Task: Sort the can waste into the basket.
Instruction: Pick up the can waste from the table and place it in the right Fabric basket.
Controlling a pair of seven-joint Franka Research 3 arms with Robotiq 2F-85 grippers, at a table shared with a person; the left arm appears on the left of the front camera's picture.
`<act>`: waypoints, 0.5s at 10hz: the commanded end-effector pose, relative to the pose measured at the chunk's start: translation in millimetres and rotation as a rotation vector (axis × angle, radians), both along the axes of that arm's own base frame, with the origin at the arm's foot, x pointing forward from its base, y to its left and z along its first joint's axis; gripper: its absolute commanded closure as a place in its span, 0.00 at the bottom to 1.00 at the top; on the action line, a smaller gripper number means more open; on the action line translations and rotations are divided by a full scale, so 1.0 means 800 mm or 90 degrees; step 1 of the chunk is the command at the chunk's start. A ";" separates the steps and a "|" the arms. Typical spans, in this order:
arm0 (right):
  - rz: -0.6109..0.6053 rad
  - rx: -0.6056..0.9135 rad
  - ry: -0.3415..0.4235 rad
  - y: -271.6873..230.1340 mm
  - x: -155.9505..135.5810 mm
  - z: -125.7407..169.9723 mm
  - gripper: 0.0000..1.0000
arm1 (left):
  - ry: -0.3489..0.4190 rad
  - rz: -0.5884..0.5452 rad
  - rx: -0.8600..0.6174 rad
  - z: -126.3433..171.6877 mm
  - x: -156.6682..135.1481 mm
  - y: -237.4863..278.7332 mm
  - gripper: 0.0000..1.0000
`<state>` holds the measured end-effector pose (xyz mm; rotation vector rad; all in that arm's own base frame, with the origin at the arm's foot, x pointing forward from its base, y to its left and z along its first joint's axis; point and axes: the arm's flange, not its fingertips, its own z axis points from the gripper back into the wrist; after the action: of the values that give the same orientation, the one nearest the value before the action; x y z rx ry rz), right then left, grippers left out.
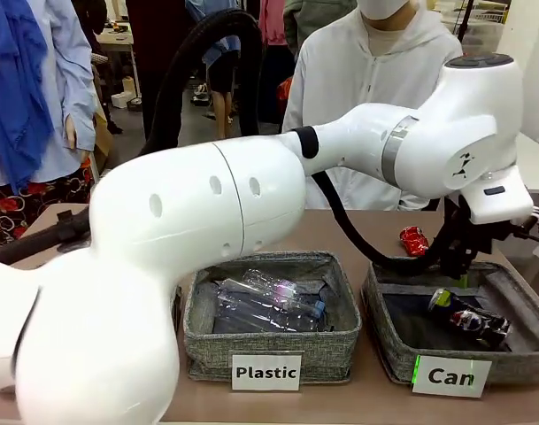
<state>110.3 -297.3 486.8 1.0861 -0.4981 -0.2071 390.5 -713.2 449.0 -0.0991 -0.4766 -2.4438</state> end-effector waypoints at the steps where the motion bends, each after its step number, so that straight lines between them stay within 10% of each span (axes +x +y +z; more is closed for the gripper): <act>1: -0.013 -0.001 -0.007 -0.002 -0.013 0.003 0.00 | 0.005 0.003 -0.006 0.021 0.014 -0.003 0.00; 5: 0.019 -0.004 -0.013 0.025 0.024 0.008 0.00 | 0.047 0.071 0.025 0.074 0.009 0.168 0.00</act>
<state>120.5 -290.9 488.4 1.0889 -0.4863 -0.1861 432.2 -658.0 517.3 -0.1189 -0.4437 -2.3637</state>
